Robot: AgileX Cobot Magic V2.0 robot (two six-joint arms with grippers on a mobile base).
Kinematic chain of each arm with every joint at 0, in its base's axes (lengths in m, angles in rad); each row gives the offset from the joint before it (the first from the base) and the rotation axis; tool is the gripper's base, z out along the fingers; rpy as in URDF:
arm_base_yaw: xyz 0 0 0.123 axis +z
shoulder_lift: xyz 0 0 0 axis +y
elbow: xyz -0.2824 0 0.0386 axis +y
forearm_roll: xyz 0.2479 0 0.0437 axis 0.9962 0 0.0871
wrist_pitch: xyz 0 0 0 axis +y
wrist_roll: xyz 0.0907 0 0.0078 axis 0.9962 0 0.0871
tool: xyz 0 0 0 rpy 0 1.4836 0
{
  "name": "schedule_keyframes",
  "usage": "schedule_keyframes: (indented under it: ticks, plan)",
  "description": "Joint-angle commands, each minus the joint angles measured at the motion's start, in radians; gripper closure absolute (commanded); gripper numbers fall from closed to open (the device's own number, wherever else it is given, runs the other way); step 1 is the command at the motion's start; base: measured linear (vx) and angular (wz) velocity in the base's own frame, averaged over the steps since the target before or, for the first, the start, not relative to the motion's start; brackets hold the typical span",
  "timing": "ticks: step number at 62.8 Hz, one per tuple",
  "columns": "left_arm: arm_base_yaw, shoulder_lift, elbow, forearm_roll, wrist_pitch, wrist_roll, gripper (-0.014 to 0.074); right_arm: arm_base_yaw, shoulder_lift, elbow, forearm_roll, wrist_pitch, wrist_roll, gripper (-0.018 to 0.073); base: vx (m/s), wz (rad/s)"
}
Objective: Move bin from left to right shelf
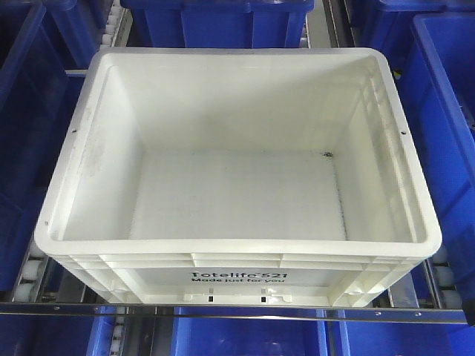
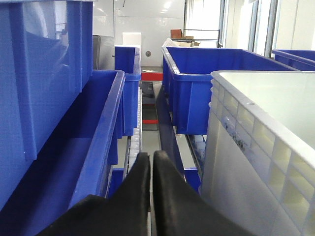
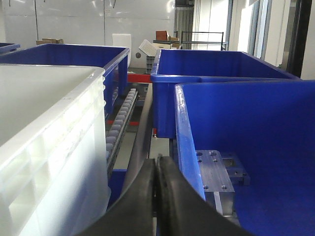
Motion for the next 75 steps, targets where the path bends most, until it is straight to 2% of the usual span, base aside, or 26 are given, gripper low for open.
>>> schedule_keyframes:
  ticks: [1, 75]
  plan:
    - [0.002, -0.009, -0.022, -0.001, -0.076, -0.008, 0.0594, -0.006, -0.013, 0.010, -0.004, -0.083, -0.007, 0.0568, 0.00, 0.00]
    - [0.002, -0.009, -0.022, -0.001, -0.076, -0.008, 0.0594, -0.006, -0.012, 0.010, -0.005, -0.083, 0.000, 0.0568, 0.00, 0.00]
